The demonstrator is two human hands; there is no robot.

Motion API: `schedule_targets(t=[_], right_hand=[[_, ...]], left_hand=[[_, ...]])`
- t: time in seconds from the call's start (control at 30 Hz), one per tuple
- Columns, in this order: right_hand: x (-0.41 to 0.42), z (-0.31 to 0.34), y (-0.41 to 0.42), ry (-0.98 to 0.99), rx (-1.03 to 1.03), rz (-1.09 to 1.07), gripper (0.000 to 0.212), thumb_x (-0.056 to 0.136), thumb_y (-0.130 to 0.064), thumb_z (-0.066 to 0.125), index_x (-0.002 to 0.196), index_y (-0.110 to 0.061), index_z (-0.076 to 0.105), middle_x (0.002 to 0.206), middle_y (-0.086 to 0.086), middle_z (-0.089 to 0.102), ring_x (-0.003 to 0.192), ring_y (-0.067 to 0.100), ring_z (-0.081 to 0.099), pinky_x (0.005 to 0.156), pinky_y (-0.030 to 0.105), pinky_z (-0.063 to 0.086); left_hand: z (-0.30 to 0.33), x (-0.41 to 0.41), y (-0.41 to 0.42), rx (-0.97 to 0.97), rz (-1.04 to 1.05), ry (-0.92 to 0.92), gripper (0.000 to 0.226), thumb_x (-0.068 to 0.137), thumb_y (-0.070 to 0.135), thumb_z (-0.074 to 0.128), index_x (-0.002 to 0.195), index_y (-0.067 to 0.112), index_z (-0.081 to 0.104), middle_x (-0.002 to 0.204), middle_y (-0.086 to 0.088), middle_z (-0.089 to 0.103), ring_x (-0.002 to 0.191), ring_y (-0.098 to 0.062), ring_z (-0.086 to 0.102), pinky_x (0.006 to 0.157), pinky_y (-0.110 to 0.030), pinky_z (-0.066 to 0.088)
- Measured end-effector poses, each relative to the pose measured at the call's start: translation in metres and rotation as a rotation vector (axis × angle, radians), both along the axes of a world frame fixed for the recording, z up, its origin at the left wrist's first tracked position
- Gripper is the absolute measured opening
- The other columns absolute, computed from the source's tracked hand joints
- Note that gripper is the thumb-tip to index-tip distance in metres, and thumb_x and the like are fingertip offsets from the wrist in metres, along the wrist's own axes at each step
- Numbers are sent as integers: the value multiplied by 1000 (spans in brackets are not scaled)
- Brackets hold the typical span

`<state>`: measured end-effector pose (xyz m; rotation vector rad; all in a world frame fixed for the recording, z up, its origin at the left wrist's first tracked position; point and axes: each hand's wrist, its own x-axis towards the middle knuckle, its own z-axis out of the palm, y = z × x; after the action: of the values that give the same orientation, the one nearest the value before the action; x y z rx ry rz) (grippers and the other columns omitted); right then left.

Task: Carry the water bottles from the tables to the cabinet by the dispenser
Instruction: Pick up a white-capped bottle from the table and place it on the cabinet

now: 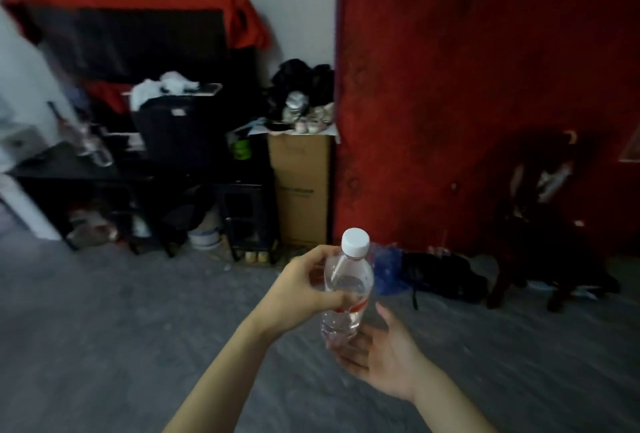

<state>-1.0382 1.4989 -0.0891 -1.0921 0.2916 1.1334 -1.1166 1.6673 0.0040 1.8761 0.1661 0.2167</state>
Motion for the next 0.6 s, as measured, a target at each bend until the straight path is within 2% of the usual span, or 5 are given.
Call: schedule_targets(t=[0.07,0.2,0.3,0.4,0.6], right_hand=[[-25,-1,35,6,-10,92,76,97,-61,33,132,2,59,125,25,66,124,40,58,86,41,45],[-70,-4,100,2,-3,283,81,96,-63,33,133,5,58,123,26,67,96,36,68,75,40,48],[-97,-3,143,-2,6,408,75,93,-62,38,122,3,64,113,26,70,84,35,72,75,41,47],[-126,-1,182,1,8,538,70,92,-62,39,113,-2,68,109,23,72,84,35,71,78,41,46],[-177,8,248,14,8,752,72,93,-62,37,122,0,61,111,23,70,83,34,72,79,40,49]], left_hand=[[0,-34,27,-30,82,6,52,71,8,89,115,25,69,102,0,76,98,-19,73,92,-43,59],[-2,-104,75,-73,251,0,53,69,9,90,115,23,69,105,-3,76,103,-23,72,95,-47,57],[0,-155,107,-111,387,-8,51,70,6,89,114,21,68,105,-5,76,102,-26,73,94,-47,58],[4,-204,131,-161,521,-15,50,71,3,88,115,16,68,107,-9,76,104,-29,73,92,-47,60],[12,-271,160,-172,751,-25,49,74,2,86,117,18,68,109,-8,76,103,-25,73,91,-43,61]])
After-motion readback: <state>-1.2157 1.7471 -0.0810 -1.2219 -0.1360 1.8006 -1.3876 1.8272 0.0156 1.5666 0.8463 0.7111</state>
